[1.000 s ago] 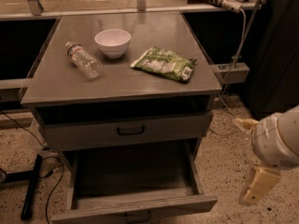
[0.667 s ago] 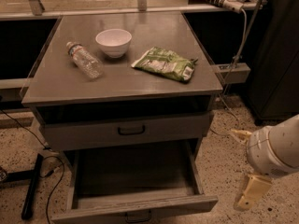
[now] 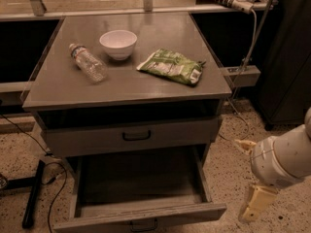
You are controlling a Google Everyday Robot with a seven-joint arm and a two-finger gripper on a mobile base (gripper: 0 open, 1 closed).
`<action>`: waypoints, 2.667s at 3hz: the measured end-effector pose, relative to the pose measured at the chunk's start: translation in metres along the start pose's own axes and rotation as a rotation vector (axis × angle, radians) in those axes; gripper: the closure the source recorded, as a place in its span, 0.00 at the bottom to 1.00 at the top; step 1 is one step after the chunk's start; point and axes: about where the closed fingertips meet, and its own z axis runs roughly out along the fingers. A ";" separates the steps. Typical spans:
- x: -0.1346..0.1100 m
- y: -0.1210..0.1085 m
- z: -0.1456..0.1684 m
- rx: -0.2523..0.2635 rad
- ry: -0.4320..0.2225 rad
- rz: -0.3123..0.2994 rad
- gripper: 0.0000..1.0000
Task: Close middle drawer
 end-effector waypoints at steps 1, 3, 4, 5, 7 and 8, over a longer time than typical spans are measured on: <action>0.004 0.011 0.044 -0.043 -0.018 0.029 0.18; 0.017 0.033 0.137 -0.026 -0.093 0.056 0.63; 0.036 0.027 0.173 0.035 -0.171 0.087 0.87; 0.056 0.010 0.185 0.050 -0.221 0.138 1.00; 0.055 0.009 0.189 0.048 -0.212 0.128 1.00; 0.056 0.026 0.226 -0.002 -0.192 0.137 1.00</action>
Offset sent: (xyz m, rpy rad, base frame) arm -0.0063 0.0478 -0.1575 0.0920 0.0678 -0.0325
